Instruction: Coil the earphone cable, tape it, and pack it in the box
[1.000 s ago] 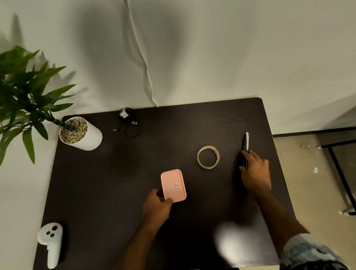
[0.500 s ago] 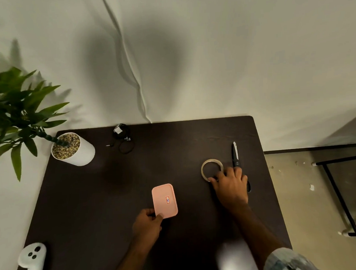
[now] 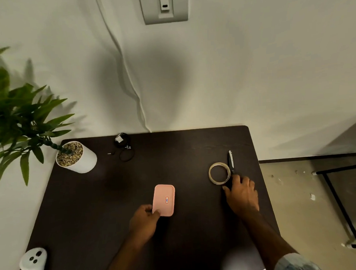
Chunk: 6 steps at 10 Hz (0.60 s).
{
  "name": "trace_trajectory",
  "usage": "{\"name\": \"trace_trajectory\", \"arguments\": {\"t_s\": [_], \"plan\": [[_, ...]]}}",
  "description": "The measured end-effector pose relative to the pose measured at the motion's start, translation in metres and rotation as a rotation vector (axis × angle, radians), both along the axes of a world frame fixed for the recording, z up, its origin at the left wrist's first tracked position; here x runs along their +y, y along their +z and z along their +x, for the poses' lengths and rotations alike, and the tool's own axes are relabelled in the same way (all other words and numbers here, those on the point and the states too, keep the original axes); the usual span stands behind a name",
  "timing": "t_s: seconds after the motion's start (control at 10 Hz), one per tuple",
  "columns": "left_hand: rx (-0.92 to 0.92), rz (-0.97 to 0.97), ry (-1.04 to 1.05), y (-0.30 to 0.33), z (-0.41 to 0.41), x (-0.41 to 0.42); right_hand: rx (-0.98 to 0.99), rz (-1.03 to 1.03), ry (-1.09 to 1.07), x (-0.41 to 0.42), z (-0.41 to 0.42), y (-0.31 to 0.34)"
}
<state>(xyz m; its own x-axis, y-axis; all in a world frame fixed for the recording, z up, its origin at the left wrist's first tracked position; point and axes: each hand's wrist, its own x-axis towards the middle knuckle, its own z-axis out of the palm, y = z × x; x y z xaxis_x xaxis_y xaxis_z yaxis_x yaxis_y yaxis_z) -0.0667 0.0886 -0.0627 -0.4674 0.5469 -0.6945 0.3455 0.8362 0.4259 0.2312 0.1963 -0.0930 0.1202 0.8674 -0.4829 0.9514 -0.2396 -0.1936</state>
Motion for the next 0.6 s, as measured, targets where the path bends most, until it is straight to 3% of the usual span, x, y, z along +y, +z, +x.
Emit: {"name": "trace_trajectory", "arguments": {"t_s": [0.2, 0.6], "plan": [[0.137, 0.057, -0.157, 0.029, 0.011, 0.002, 0.075, 0.031, 0.104, -0.001, 0.005, 0.016], [0.321, 0.363, -0.403, 0.104, 0.003, 0.03, 0.197, 0.201, -0.003, -0.014, -0.005, 0.074]]}}
